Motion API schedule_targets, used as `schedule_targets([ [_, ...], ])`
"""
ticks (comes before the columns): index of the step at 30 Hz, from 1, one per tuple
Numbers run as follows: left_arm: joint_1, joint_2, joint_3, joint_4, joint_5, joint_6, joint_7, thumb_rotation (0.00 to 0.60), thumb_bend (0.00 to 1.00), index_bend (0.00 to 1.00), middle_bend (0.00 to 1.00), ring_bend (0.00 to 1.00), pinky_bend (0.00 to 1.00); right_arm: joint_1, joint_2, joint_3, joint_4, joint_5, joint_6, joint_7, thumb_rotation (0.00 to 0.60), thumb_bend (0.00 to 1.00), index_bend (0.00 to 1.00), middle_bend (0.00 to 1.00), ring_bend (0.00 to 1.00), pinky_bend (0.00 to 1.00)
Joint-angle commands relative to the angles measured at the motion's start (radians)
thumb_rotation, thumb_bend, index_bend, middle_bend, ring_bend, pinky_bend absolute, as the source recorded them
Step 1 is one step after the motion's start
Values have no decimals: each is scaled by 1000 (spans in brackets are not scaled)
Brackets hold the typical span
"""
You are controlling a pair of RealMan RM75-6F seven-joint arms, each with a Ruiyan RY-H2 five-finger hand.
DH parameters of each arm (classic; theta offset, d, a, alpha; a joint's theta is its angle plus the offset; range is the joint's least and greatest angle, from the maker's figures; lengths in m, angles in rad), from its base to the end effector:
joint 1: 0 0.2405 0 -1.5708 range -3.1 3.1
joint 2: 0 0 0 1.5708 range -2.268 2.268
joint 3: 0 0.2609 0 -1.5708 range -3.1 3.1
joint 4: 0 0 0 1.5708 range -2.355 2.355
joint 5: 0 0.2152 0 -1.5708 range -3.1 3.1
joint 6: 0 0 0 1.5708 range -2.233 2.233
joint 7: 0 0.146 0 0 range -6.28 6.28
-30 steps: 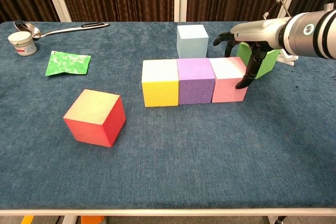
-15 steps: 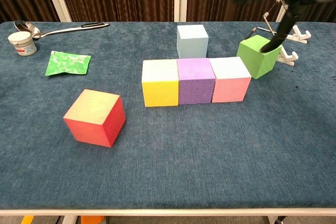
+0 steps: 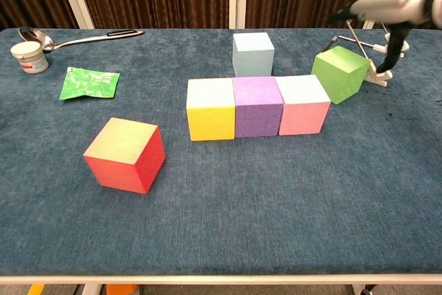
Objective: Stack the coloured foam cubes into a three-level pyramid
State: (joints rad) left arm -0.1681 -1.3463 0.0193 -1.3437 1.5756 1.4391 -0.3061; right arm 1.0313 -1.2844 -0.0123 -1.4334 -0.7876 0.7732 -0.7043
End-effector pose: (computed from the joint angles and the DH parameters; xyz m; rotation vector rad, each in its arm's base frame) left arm -0.3281 0.1980 0.0847 -1.4642 -1.1252 -1.1126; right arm -0.1712 -0.4192 0.0516 2.0020 -0.4939 0.3500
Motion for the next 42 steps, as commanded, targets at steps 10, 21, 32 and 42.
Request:
schedule_targets([
  [10,1,-7,1,14,4,3,-12,600,0,146,87,0,75,14,-89,2,95,-75,-26,8,600,59,0,118,0,0],
  [21,6,-11,1,25,1,4,-25,600,0,146,87,0,75,8,-108,8,107,-86,-7,0,600,100,0,350,0,0],
  [32,9,-14,-2,30,3,14,-34,600,0,146,87,0,75,3,30,81,-75,-37,54,22,600,122,0,541,18,0],
  [42,11,-13,-4,33,11,28,-41,600,0,146,87,0,75,146,248,142,-413,313,68,-113,600,101,0,600,46,0],
])
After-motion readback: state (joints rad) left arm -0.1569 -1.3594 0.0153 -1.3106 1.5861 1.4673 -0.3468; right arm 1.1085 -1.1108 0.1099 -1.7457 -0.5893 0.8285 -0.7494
